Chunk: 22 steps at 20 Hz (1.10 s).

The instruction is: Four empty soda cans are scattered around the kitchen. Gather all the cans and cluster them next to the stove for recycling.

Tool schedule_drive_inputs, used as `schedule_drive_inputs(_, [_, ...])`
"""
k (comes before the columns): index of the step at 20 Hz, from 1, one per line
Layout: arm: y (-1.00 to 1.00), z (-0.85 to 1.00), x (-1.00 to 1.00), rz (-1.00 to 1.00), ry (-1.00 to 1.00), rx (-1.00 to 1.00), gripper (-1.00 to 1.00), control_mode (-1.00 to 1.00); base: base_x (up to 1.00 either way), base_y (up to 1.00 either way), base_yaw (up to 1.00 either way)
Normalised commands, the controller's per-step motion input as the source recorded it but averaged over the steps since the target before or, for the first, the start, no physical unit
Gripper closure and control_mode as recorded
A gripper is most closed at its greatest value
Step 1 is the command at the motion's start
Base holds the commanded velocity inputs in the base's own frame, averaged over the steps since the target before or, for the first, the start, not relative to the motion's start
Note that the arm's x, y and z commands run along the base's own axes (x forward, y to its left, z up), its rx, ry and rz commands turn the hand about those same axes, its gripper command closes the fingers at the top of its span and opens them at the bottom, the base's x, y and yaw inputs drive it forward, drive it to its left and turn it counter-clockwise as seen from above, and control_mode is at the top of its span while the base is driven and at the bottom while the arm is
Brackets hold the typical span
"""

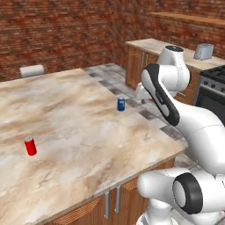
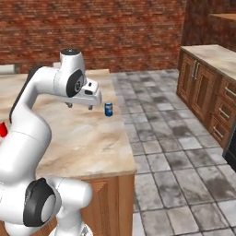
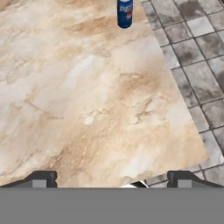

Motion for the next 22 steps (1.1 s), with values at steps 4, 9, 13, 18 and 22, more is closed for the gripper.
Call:
schedule_drive_inputs(4, [0.00,0.00,0.00,0.00,0.00,0.00,-1.00,1.00,0.61,-0.21,0.25])
schedule_drive_inputs(9, [0.00,0.00,0.00,0.00,0.00,0.00,-1.00,1.00,0.61,-0.29,0.21])
schedule_drive_inputs(13, [0.00,0.00,0.00,0.00,0.00,0.00,-1.00,1.00,0.58,-0.31,0.19])
schedule_drive_inputs(18, [0.00,0.00,0.00,0.00,0.00,0.00,-1.00,1.00,0.48,-0.21,0.17])
schedule_drive_inputs(22, [0.00,0.00,0.00,0.00,0.00,0.00,-1.00,1.00,0.42,-0.20,0.18])
